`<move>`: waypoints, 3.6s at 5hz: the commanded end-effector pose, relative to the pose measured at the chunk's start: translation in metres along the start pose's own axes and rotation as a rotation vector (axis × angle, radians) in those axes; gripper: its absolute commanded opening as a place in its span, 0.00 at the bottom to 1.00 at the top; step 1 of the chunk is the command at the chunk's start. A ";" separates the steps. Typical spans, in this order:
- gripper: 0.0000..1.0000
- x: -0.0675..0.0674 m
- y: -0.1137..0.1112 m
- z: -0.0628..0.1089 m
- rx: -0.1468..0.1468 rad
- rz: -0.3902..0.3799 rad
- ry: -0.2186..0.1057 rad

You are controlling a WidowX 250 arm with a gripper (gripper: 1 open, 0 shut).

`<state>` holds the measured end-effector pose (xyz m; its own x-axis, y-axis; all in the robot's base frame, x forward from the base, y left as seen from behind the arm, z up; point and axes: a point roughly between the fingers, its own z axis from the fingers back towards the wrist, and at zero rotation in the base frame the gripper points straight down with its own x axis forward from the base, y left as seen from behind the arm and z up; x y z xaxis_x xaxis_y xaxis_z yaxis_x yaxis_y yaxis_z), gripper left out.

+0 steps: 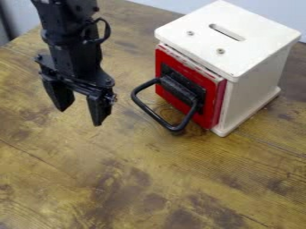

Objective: Close the drawer

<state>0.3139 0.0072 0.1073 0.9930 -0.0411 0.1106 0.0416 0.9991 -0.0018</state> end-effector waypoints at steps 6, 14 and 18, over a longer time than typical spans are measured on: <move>1.00 -0.005 0.011 -0.003 0.026 0.157 -0.021; 1.00 0.015 -0.004 0.013 0.014 0.129 -0.042; 1.00 0.005 -0.006 -0.002 0.024 0.191 -0.065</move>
<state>0.3116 0.0060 0.0912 0.9796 0.1650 0.1146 -0.1660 0.9861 -0.0009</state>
